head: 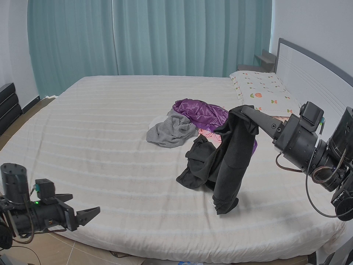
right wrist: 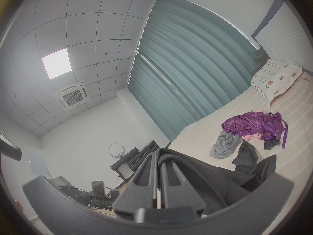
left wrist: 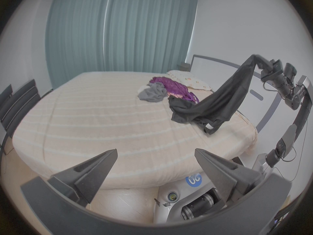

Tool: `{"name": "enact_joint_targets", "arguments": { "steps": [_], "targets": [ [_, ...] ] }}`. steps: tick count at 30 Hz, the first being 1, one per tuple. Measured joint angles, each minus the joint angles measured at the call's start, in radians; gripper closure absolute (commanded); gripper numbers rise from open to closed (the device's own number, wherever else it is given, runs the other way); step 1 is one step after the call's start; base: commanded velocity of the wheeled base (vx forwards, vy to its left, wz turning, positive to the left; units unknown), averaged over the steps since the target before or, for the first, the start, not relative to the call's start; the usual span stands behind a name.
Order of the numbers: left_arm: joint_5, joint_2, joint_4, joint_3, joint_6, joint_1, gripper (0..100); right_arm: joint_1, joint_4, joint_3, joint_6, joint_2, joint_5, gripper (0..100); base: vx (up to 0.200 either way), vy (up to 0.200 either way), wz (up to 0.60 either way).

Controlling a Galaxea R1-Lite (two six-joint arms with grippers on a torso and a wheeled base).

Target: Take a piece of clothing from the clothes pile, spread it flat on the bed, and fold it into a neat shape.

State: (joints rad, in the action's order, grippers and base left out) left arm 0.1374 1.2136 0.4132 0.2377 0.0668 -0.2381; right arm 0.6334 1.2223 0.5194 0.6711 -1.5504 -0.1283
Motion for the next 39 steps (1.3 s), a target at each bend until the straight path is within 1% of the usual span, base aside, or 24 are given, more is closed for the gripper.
{"name": "enact_joint_targets", "arguments": {
  "steps": [3, 6, 11, 13, 17, 20, 25, 33, 39],
  "targets": [
    [0.001, 0.150, 0.088, 0.015, 0.028, -0.044, 0, -0.003, -0.002, 0.018, -0.002, -0.007, 0.000, 100, 0.000, 0.000, 0.00],
    [0.001, 0.302, 0.173, 0.040, 0.079, -0.100, 0, -0.004, -0.002, 0.036, -0.005, -0.013, 0.000, 100, 0.000, 0.000, 0.00],
    [-0.001, 0.551, 0.333, 0.117, 0.174, -0.217, 0, -0.001, 0.001, 0.061, -0.017, -0.020, 0.001, 100, 0.000, 0.000, 0.00],
    [-0.007, 0.650, 0.392, 0.158, 0.201, -0.258, 0, 0.001, 0.003, 0.069, -0.025, -0.023, 0.002, 100, 0.000, 0.000, 0.00],
    [-0.030, 0.798, 0.477, 0.228, 0.224, -0.308, 0, 0.015, 0.004, 0.078, -0.038, -0.024, 0.005, 100, 0.000, 0.000, 0.00],
    [-0.053, 0.903, 0.529, 0.298, 0.232, -0.331, 0, 0.035, 0.006, 0.081, -0.052, -0.023, 0.007, 100, 0.000, 0.000, 0.00],
    [-0.078, 1.036, 0.560, 0.429, 0.226, -0.350, 0, 0.062, 0.007, 0.085, -0.068, -0.023, 0.008, 100, 0.000, 0.000, 0.00],
    [-0.101, 1.195, 0.564, 0.613, 0.188, -0.360, 0, 0.076, 0.008, 0.089, -0.077, -0.020, 0.009, 100, 0.000, 0.000, 0.00],
    [-0.137, 1.293, 0.551, 0.787, 0.173, -0.362, 0, 0.075, 0.008, 0.087, -0.077, -0.017, 0.011, 100, 0.000, 0.000, 0.00]
  ]
}}
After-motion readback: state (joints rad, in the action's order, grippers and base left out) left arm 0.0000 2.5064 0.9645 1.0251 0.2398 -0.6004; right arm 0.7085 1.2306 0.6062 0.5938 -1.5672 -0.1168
